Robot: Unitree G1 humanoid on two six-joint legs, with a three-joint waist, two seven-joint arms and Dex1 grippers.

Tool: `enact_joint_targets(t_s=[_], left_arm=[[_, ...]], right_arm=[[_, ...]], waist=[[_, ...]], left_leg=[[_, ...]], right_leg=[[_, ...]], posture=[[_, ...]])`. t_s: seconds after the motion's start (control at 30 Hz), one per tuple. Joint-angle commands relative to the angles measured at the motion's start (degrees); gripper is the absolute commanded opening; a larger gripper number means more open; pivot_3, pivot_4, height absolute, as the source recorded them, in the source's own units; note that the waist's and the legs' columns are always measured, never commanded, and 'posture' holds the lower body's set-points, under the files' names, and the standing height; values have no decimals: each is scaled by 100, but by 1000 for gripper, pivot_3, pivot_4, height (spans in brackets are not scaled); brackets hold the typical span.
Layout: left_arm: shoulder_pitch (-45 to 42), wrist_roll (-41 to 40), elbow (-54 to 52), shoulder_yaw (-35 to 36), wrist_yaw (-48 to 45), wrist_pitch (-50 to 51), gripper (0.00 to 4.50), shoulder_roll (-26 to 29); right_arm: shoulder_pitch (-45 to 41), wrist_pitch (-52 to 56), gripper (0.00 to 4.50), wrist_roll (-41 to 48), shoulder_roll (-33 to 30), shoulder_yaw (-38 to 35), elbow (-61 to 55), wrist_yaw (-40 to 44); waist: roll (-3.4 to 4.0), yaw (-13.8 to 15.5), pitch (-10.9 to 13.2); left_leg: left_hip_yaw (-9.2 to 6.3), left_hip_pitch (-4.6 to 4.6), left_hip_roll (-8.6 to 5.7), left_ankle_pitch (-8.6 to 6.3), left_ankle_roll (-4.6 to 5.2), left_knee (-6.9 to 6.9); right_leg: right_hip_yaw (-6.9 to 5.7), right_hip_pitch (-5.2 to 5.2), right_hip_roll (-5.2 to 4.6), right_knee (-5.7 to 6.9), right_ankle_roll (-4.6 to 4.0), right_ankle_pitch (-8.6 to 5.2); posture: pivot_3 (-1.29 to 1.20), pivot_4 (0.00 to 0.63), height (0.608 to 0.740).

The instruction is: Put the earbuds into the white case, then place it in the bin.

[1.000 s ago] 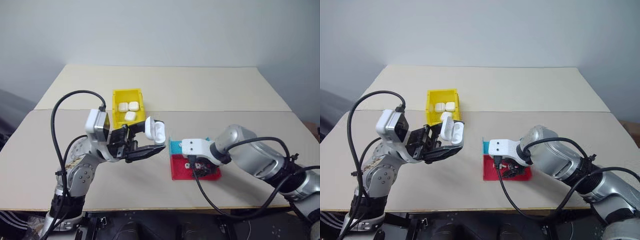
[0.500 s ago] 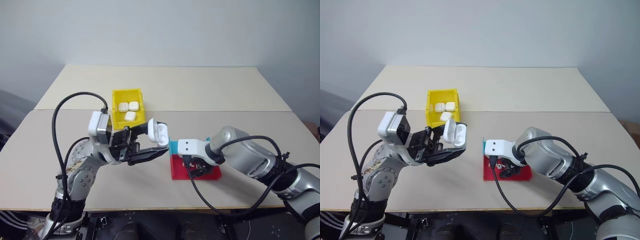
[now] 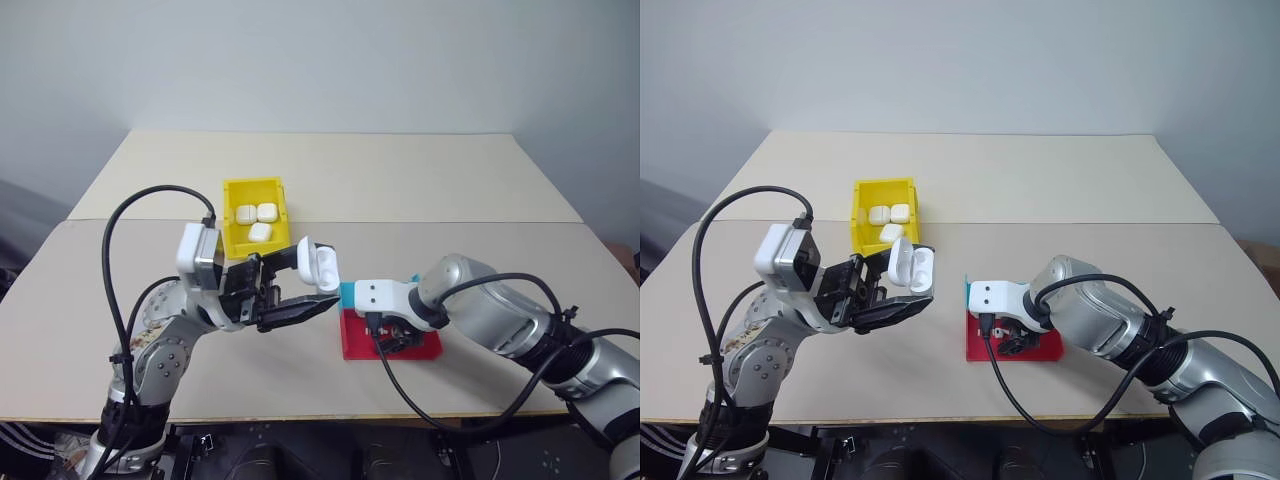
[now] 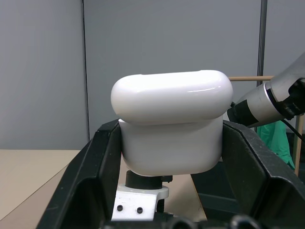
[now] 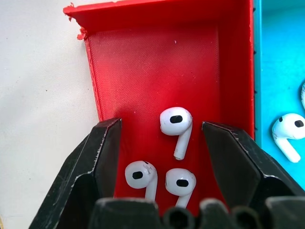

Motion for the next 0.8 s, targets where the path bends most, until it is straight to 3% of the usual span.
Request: enact_joint_targets(t_s=[0.03,0.2,0.47,0.57,0.8], left_arm=[[-9,-75,-232,53,26,-19,2820,32],[-16,-79,-217,62,14,-14,2820,57],[9,-73,-189,105,-3,-27,2820,120],[-45,-98,-151,133,10,-1,2820,143],[-442,-399,122,172,-23,214,2820,77]], right_arm=[[40,-201,2391,-74,-33,-29,-76,58],[85,-278,720,-121,-41,-1,-70,72],[107,-27,616,72,-24,-444,-50,81],[155,245,616,575,83,-1353,-66,34],[734,583,616,2320,1219,-5046,-239,-767]], waist=[[0,0,0],[0,1,0],[0,2,0],[0,7,0],[0,48,0]], left_leg=[[0,0,0,0,0,0],[0,0,0,0,0,0],[0,1,0,0,0,0],[0,-2,0,0,0,0],[-6,-4,1,0,0,-1]], right_leg=[[0,0,0,0,0,0],[0,0,0,-1,0,0],[0,2,0,-1,0,0],[-1,0,0,-1,0,0],[-9,9,1,-5,-1,1]], posture=[[0,150,740],[0,150,740],[0,150,740],[0,150,740],[0,150,740]])
